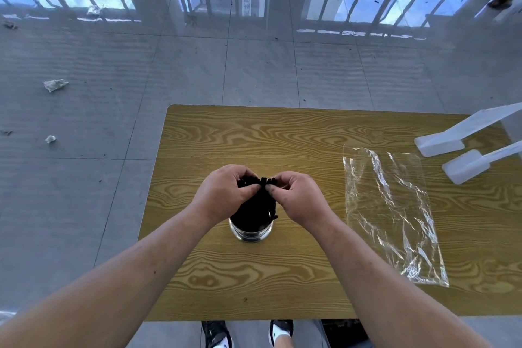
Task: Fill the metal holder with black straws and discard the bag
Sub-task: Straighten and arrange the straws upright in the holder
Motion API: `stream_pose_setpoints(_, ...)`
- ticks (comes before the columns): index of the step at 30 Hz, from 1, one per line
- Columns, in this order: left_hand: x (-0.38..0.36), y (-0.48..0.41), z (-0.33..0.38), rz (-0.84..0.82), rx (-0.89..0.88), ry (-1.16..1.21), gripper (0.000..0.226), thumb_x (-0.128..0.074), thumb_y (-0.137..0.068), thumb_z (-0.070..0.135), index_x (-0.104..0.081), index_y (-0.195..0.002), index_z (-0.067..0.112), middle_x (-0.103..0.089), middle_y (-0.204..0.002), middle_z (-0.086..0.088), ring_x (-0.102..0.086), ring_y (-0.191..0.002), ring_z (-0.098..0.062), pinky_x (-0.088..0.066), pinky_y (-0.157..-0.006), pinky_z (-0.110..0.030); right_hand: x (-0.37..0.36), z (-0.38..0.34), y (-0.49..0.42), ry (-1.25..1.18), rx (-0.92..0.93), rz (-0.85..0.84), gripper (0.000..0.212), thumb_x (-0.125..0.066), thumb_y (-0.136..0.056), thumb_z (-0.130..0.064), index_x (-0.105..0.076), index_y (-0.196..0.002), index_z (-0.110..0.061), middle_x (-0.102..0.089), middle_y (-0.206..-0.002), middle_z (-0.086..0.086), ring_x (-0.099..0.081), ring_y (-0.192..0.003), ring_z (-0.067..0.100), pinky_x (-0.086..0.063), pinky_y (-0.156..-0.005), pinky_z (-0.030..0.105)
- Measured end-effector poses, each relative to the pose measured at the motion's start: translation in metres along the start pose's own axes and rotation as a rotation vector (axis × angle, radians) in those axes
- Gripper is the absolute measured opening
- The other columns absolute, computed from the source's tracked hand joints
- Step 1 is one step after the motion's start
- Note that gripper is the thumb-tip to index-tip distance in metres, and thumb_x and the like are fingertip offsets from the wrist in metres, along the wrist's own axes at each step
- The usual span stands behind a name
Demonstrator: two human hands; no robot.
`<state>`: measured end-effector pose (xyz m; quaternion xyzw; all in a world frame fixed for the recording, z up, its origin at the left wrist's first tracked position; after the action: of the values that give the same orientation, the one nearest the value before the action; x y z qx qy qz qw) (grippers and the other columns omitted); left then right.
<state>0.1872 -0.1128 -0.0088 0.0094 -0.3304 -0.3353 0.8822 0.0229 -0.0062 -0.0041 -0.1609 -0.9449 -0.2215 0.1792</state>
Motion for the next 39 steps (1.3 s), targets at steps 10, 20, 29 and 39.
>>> stream_pose_setpoints(10, 0.0, -0.007, -0.002, 0.019, 0.043, 0.005, 0.016, -0.084, -0.084, 0.04, -0.073, -0.075, 0.046, -0.072, -0.09, 0.022, -0.065, -0.09, 0.006, -0.053, -0.078, -0.023, -0.007, -0.002, -0.004, 0.011, 0.027, -0.015, 0.006, -0.078, -0.092, -0.03, -0.081, -0.096, -0.028, -0.08, -0.085, -0.006, -0.077, -0.082, 0.016, -0.066, -0.077, 0.042)
stream_pose_setpoints(20, -0.001, -0.006, -0.005, 0.029, 0.083, 0.058, 0.01, -0.086, -0.083, 0.04, -0.078, -0.077, 0.041, -0.073, -0.086, 0.033, -0.068, -0.083, 0.008, -0.061, -0.081, -0.031, -0.008, 0.001, -0.003, -0.02, 0.011, -0.003, 0.013, -0.072, -0.096, -0.021, -0.082, -0.094, -0.028, -0.078, -0.075, -0.012, -0.073, -0.069, 0.003, -0.055, -0.063, 0.021)
stream_pose_setpoints(29, -0.002, -0.006, -0.003, 0.002, 0.068, 0.075, 0.015, -0.084, -0.084, 0.035, -0.076, -0.076, 0.045, -0.071, -0.088, 0.037, -0.067, -0.085, 0.01, -0.061, -0.083, -0.033, -0.013, 0.003, -0.003, 0.029, 0.02, 0.003, 0.009, -0.073, -0.092, -0.027, -0.08, -0.096, -0.031, -0.079, -0.09, -0.01, -0.075, -0.086, 0.011, -0.062, -0.077, 0.033)
stream_pose_setpoints(39, 0.011, 0.004, -0.009, 0.067, 0.062, -0.011, 0.021, -0.089, -0.076, 0.048, -0.075, -0.085, 0.037, -0.073, -0.081, 0.019, -0.064, -0.075, 0.008, -0.046, -0.061, -0.013, -0.013, 0.001, -0.008, 0.104, 0.037, 0.033, 0.009, -0.074, -0.091, -0.032, -0.081, -0.097, -0.032, -0.078, -0.095, -0.013, -0.072, -0.09, 0.009, -0.058, -0.078, 0.031)
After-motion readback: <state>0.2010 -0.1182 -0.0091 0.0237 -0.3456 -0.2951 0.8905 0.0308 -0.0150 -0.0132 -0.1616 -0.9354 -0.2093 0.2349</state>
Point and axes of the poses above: each hand's wrist, its own y-axis away from the middle knuckle, its own x-axis out of the back of the hand, z = x × y, the point moved 4 cm from there along -y, towards the middle knuckle
